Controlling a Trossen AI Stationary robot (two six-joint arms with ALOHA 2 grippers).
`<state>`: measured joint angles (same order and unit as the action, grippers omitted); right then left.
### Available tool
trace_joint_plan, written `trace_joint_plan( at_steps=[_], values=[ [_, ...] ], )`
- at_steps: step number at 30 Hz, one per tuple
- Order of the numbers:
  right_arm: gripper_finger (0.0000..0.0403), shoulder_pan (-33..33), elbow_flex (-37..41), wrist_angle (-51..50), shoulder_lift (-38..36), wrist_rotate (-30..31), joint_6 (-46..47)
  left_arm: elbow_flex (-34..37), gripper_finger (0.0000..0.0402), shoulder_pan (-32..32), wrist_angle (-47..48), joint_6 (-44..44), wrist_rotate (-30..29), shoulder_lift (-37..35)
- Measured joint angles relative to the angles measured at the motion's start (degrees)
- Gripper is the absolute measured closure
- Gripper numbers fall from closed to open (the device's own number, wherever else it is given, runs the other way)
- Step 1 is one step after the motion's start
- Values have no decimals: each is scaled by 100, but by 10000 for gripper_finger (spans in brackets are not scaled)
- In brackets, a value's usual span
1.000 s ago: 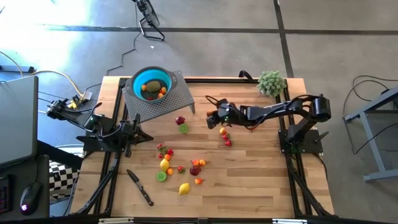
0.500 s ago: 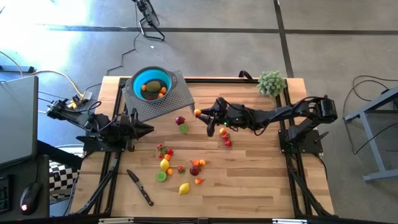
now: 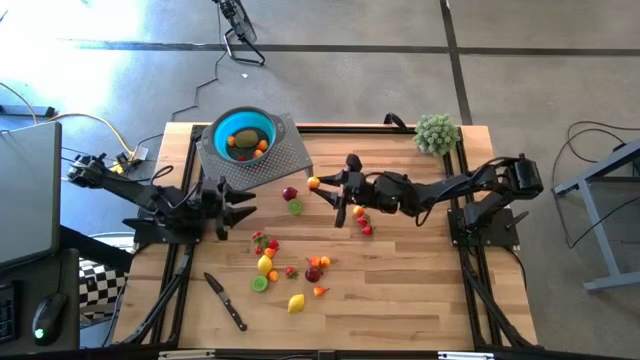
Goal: Pick & Place Fruit
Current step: Put the orange pear into the blue strainer bowl on the shelf
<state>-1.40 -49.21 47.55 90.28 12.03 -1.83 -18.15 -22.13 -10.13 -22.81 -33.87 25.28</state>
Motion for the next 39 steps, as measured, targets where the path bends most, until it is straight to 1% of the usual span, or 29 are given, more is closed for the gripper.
trace_joint_plan(
  at_steps=[8,11,14,19,23,28,34,39],
  values=[
    [291,-126,0,103,2,-17,-450,0,205,2,-2163,175,-36,1388],
    [290,-130,0,71,2,-22,-552,-12,211,61,-2665,178,-25,1857],
    [290,-128,0,62,4,-48,-624,-155,215,333,-2723,-86,198,2279],
    [291,-128,0,0,4,-195,-745,-466,216,963,-2734,-638,1021,2952],
    [290,-128,0,-99,4,-198,-747,-782,216,1346,-2778,-774,1578,3336],
    [289,-128,0,-157,7,-197,-749,-1167,216,1682,-2759,-931,2273,3775],
    [289,-124,-2,-302,7,-176,-857,-1447,216,1973,-2750,-1338,2641,4226],
    [289,-122,-2,-330,7,-173,-878,-1662,216,2080,-2755,-1413,3025,4466]
  ],
)
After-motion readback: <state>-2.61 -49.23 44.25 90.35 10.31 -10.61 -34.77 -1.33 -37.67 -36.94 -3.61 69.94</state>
